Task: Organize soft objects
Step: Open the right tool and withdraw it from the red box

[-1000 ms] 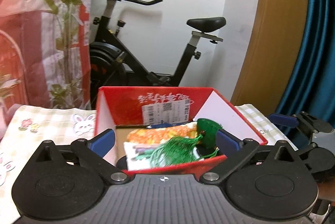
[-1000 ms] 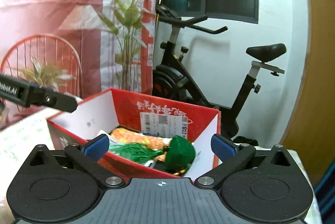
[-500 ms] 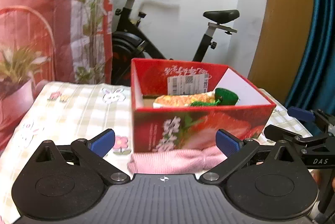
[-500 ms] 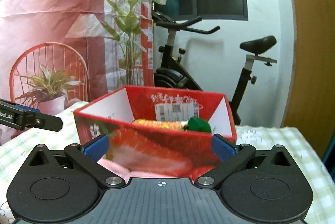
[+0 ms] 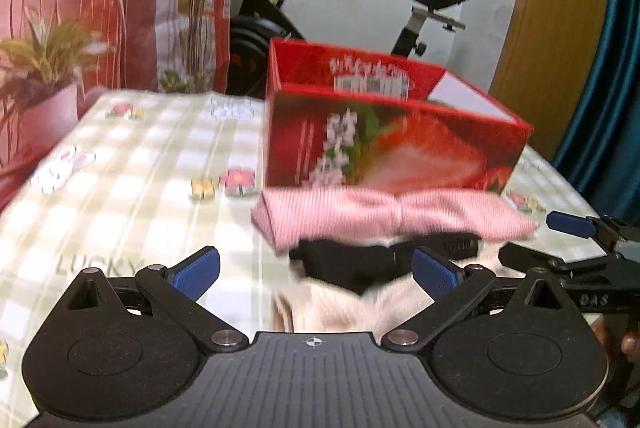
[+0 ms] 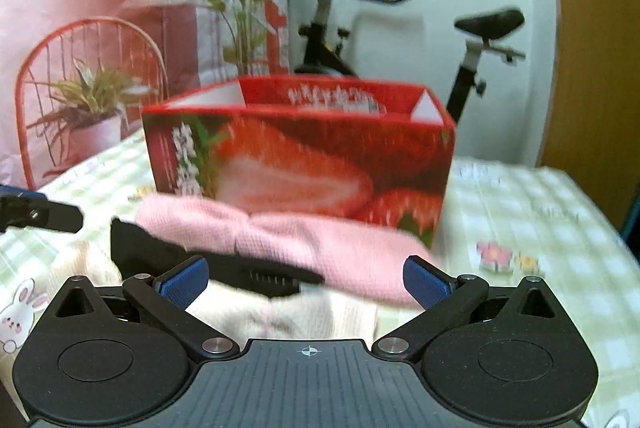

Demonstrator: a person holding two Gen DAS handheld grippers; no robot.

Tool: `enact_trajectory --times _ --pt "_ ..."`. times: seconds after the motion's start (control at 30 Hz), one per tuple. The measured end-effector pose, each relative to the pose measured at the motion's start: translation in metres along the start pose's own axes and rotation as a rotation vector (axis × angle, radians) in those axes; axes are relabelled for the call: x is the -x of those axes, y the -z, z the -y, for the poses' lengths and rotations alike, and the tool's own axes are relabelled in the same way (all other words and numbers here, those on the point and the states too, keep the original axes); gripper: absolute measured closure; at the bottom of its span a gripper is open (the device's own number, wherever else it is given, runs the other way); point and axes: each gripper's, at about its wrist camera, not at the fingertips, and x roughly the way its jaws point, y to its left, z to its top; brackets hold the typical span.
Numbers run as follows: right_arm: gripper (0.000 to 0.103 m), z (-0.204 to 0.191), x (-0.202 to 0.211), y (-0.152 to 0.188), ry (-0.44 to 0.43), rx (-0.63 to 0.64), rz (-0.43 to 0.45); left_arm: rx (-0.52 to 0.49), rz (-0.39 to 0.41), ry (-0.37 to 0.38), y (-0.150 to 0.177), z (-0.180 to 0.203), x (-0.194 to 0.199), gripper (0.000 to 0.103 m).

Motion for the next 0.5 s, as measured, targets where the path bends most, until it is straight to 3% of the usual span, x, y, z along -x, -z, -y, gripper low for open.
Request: enact_trajectory --times 0.27,0.5 --pt "0.0 0.003 -0.014 0.014 0.02 -0.026 -0.054 0.02 -0.07 0.011 0.018 -0.003 -0.014 0.0" --pt "0.0 0.001 -0.026 0.019 0.05 -0.014 -0.093 0.075 -0.143 -0.025 0.029 -0.014 -0.03 0.0"
